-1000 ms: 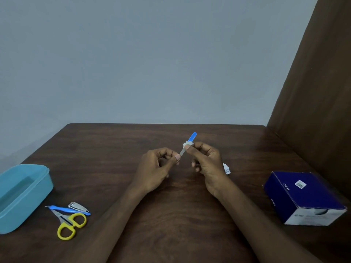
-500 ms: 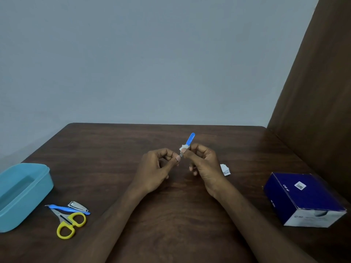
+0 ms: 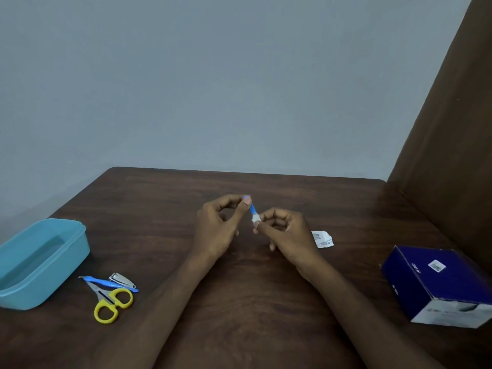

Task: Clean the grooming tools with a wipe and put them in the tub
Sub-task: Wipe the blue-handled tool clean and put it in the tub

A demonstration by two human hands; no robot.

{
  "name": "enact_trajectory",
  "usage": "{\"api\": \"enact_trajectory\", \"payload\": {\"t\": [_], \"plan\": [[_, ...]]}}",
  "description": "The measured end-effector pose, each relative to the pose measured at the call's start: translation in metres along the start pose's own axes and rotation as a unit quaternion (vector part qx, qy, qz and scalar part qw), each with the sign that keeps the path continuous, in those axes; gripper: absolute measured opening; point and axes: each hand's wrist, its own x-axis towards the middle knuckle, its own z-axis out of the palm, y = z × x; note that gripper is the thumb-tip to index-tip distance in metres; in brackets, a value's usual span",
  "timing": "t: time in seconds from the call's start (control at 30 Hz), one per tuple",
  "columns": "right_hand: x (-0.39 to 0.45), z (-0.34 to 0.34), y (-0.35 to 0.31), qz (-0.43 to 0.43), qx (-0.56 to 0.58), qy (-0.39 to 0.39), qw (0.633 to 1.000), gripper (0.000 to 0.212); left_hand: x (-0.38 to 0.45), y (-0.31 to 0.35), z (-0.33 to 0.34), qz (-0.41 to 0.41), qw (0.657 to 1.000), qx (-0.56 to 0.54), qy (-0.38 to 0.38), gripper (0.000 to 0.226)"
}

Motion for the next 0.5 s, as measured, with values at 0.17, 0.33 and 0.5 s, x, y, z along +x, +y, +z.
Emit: {"api": "enact_trajectory", "payload": {"t": [0.17,0.33,0.5], "plan": [[-0.0007,-0.0043,-0.0028,0.011,0.024,0.034,0.999,0.006,0.0025,-0.0067,0.0020,-0.014,1.000,0.001,-0.006,0.010],[-0.0014,-0.0035,-0.0015,-0.004,0.025,0.032,0.999,0.013,0.0007,-0.0034,0.0018,-0.005,0.998,-0.022,-0.060,0.008],[0.0009,-0.0061,-0.0001,0.021,0.032,0.015,0.999,0.015,0.0017,-0.0021,-0.0002,-0.023,0.998,-0.045,-0.046,0.007]]}}
